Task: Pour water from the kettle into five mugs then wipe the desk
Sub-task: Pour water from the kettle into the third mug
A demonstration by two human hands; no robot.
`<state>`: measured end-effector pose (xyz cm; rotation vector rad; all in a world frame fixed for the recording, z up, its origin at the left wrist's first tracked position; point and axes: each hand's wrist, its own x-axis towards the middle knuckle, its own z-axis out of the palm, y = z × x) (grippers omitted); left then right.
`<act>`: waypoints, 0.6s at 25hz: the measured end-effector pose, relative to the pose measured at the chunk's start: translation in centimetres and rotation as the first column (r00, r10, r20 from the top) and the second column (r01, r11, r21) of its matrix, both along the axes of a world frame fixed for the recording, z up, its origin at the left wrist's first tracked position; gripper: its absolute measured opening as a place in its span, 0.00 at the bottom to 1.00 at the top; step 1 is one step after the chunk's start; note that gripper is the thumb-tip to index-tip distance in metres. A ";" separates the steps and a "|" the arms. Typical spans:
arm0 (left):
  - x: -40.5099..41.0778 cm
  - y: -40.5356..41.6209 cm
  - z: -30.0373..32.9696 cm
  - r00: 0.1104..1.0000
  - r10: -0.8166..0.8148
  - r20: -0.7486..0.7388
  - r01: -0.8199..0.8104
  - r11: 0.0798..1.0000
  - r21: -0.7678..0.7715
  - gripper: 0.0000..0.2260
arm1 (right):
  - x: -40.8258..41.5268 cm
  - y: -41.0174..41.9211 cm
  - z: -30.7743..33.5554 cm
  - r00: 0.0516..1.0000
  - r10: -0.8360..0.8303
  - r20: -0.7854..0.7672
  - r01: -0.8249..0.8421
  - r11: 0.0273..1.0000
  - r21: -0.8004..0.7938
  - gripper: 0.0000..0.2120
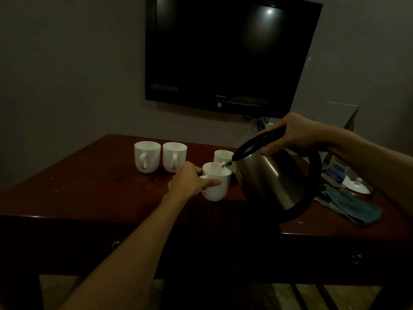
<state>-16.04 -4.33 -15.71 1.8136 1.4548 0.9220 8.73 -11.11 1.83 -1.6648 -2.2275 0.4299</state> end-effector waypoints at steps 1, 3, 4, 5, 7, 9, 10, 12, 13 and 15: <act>0.0 0.1 0.0 1.000 -0.004 -0.005 0.004 1.000 -0.004 0.18 | 0.0 -0.1 0.0 1.000 -0.002 -0.001 0.002 1.000 0.004 0.22; 0.0 0.1 0.0 1.000 -0.001 -0.010 0.001 1.000 -0.016 0.19 | 0.0 0.0 0.0 1.000 0.002 0.003 -0.002 1.000 0.012 0.22; 0.0 0.2 0.0 1.000 0.002 -0.009 -0.003 1.000 -0.021 0.19 | 0.0 -0.1 0.0 1.000 0.004 0.006 -0.004 1.000 0.014 0.22; -0.1 0.2 0.0 1.000 0.004 -0.007 -0.004 1.000 -0.022 0.19 | 0.0 -0.1 0.0 1.000 0.004 0.009 -0.004 1.000 0.015 0.23; -0.2 0.2 -0.1 1.000 0.004 -0.006 -0.004 1.000 -0.014 0.17 | -0.1 -0.1 0.1 1.000 0.004 0.011 -0.005 1.000 0.012 0.21; -0.2 0.1 -0.1 1.000 -0.002 -0.007 0.002 1.000 -0.005 0.14 | -0.1 -0.2 0.2 1.000 0.006 0.018 -0.007 1.000 0.013 0.19; -0.2 0.1 0.0 1.000 -0.007 -0.006 0.007 1.000 -0.006 0.14 | -0.2 -0.2 0.2 1.000 0.008 0.027 -0.008 1.000 0.018 0.19; -0.2 0.0 0.1 1.000 -0.015 0.000 0.015 1.000 -0.012 0.13 | -0.5 -0.3 0.4 0.999 0.007 0.038 -0.008 1.000 0.015 0.20; -0.2 0.1 0.0 1.000 -0.014 0.003 0.014 1.000 -0.012 0.14 | -0.7 -0.3 0.6 0.999 0.006 0.045 -0.007 1.000 0.013 0.19; -0.2 0.1 0.1 1.000 -0.011 0.001 0.011 1.000 -0.013 0.16 | -0.9 -0.3 0.7 0.998 0.006 0.065 -0.007 1.000 0.014 0.19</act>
